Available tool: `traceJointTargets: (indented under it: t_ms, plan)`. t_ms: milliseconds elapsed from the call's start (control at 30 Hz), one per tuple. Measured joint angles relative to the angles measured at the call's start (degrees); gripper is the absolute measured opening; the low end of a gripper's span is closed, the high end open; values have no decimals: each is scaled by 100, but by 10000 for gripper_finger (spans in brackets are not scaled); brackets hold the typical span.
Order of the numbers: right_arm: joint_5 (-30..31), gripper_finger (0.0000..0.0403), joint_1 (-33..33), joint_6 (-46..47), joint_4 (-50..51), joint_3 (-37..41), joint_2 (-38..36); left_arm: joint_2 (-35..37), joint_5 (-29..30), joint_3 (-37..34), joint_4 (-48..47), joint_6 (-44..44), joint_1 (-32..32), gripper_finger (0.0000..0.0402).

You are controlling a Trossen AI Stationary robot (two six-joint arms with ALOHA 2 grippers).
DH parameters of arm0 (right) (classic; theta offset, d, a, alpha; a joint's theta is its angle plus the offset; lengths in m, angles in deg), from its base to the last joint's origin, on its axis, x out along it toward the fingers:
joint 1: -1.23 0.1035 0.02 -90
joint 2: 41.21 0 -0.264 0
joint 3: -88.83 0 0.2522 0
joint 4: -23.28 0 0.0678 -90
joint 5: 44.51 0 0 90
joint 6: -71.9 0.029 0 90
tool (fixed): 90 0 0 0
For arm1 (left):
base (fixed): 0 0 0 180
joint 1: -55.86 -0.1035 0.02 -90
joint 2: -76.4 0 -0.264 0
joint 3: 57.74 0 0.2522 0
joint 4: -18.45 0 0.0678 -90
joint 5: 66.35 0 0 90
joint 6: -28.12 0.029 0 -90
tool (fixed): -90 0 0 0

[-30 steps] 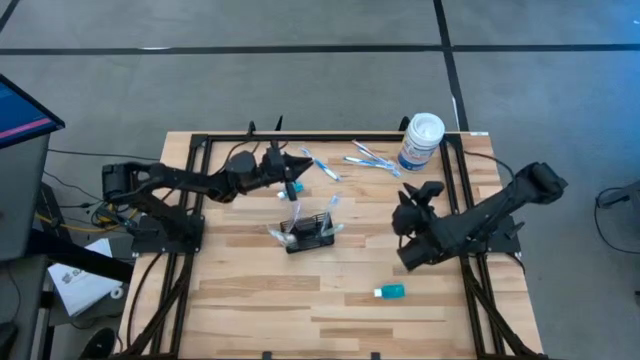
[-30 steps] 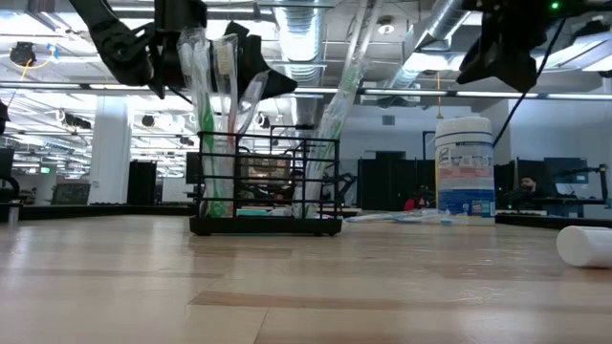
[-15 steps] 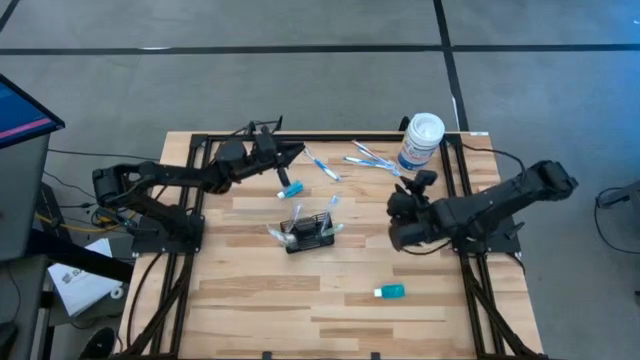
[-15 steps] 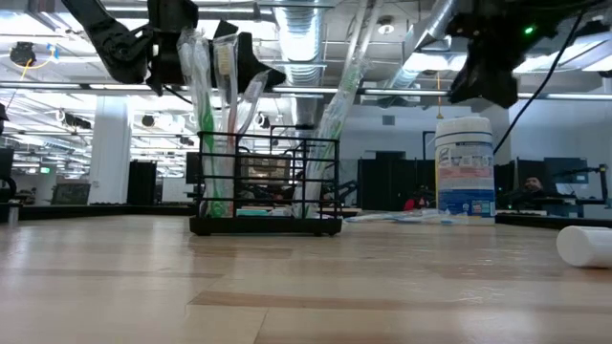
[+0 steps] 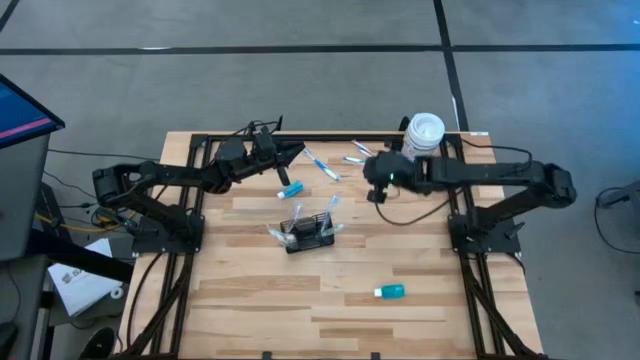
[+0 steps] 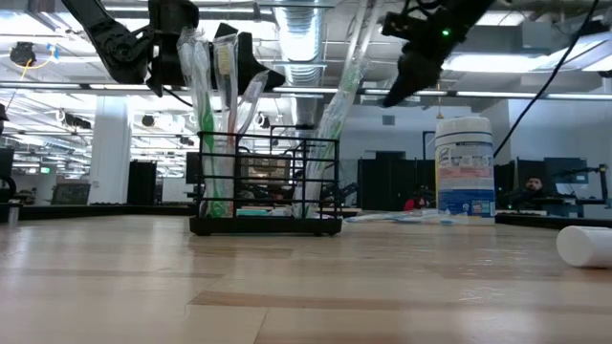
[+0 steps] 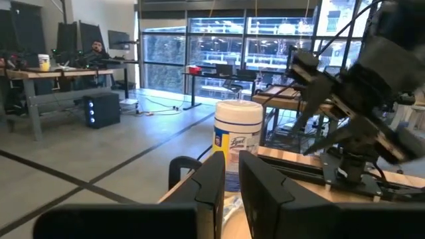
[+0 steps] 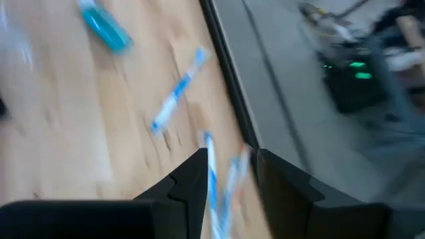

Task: Pick & Place toothbrushing station
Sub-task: Put the blue toothbrush into the wire organizer

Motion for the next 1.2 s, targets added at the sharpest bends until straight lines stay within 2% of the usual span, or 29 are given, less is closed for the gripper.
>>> traceJointTargets:
  t_ms: [133, 300, 500, 700, 833, 933, 1100, 1200]
  plan:
    - [-1106, 120, -647, -295, -346, -203, 34, -2, 0, 0, 1, 0, 0, 39]
    - [-1591, 120, -1297, -514, -517, -633, 342, -2, 0, -2, 0, 0, 0, 39]
    - [-2797, 120, -1913, -532, -359, -1450, 1205, -2, 3, -2, 2, -2, 31, 39]
    - [-3489, 120, -2327, -767, 112, -2536, 2144, -2, 4, -2, -18, -2, 230, 39]
    - [-4177, 120, -2603, -740, 533, -3335, 2669, -3, 0, -4, -72, -2, 397, 39]
    - [-4533, 120, -2752, -726, 856, -3849, 3085, -4, 0, -4, -122, -2, 503, 39]
    - [-4614, 120, -2935, -723, 1295, -4540, 3732, -4, 2, -4, -242, -2, 608, 39]
    - [-4920, 120, -3026, -723, 1542, -4813, 4048, -4, 1, -4, -263, -1, 626, 39]
